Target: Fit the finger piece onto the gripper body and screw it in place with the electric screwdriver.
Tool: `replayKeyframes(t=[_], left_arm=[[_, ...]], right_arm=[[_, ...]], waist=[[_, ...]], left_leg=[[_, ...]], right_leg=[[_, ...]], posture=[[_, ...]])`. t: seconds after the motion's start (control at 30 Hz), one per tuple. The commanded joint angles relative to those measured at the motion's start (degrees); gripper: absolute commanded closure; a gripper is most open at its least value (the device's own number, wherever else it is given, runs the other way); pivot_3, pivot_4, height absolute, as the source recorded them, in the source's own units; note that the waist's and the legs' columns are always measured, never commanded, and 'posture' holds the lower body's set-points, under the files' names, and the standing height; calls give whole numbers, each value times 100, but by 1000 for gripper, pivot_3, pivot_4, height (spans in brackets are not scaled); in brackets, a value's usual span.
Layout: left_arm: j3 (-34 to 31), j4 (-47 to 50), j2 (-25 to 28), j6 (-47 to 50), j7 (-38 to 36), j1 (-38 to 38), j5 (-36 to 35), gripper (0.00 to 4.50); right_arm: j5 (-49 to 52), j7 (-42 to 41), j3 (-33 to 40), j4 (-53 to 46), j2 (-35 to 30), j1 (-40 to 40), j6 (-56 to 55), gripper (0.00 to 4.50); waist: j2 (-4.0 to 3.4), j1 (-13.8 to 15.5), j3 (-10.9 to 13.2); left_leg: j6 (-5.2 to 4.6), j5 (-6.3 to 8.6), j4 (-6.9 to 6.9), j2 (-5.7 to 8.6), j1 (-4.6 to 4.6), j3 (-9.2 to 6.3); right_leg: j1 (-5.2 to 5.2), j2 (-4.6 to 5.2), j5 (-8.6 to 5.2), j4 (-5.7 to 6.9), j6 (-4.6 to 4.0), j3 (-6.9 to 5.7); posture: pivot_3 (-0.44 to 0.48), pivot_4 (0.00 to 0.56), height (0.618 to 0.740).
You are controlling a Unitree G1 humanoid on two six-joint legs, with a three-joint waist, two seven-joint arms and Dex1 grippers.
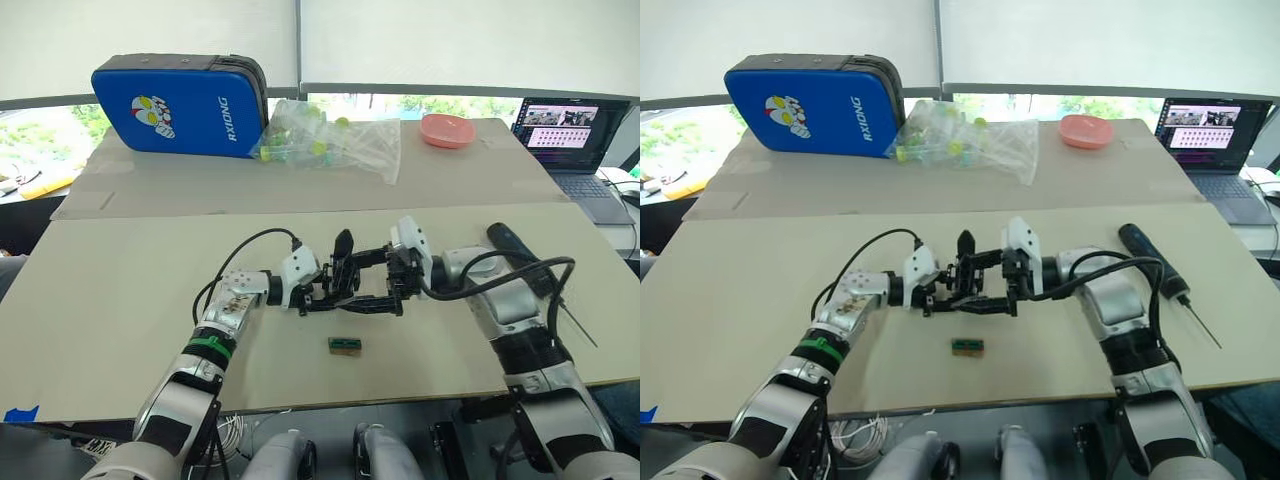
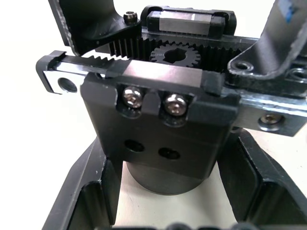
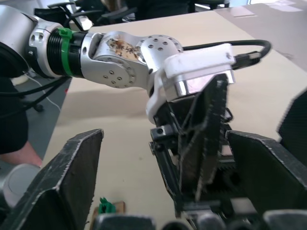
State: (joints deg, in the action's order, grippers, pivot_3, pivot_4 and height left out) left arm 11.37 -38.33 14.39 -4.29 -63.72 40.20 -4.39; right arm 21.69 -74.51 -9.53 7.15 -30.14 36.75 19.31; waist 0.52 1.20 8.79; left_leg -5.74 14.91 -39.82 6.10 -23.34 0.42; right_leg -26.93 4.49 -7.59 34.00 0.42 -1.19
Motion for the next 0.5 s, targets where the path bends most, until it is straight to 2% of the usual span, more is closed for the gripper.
replayKeyframes(t=[0.03, 0.1, 0.13, 0.17, 0.23, 0.3, 0.4, 0.5], left_arm=[[-48, 40, -38, -27, 80, 92, -25, 2192], [-63, 51, -10, 75, 82, 58, -38, 2192], [-68, 97, 21, 99, 34, 15, -63, 1158], [-72, 197, 79, 137, -28, -60, -92, 879], [-81, 501, 217, 226, -121, -241, -146, 25], [-147, 1080, 475, 480, -258, -509, -281, 25], [-395, 2526, 1060, 1315, -485, -1013, -796, 25], [-894, 4593, 2052, 2787, -784, -1493, -1862, 25]], right_arm=[[190, 100, 478, -402, -361, -76, 139, 0], [200, 172, 614, -493, -566, -144, 245, 0], [205, 174, 660, -551, -693, -192, 323, 0], [212, 142, 685, -638, -878, -258, 466, 0], [221, 61, 701, -831, -1260, -396, 756, 0], [162, 151, 763, -1002, -1692, -494, 1141, 0], [113, 464, 1051, -939, -2315, -473, 1813, 0], [-406, 538, 1017, 6, -3208, -238, 2004, 0]], waist=[[1, 20, 1], [2, 35, 1], [2, 34, 1], [2, 34, 1], [2, 33, 1], [2, 21, 2], [1, -26, 5], [-3, -44, 23]], left_leg=[[0, 0, 0, 0, -1, -1], [-2, 1, 0, -1, -3, -1], [-3, 2, 0, -1, -2, 0], [-4, 2, 0, -1, -2, 0], [-8, 5, 1, -3, -6, 1], [-8, 5, 2, -5, -9, 2], [-10, 6, 3, -7, -25, 5], [-40, 24, -1, -8, -40, 5]], right_leg=[[0, 0, 0, 0, 0, 0], [0, 0, 0, -1, 0, -2], [0, 0, 0, -1, 0, -2], [0, 0, 0, -2, 0, -1], [-3, 0, 0, -2, 0, -1], [-8, 1, -1, -2, -1, -1], [-21, 1, -3, -2, -5, 3], [-32, 4, -6, -2, -9, 3]], posture=[[0, 150, 740], [0, 150, 740], [0, 150, 740], [0, 150, 740], [0, 150, 740], [0, 150, 740], [0, 150, 740], [0, 150, 740]])
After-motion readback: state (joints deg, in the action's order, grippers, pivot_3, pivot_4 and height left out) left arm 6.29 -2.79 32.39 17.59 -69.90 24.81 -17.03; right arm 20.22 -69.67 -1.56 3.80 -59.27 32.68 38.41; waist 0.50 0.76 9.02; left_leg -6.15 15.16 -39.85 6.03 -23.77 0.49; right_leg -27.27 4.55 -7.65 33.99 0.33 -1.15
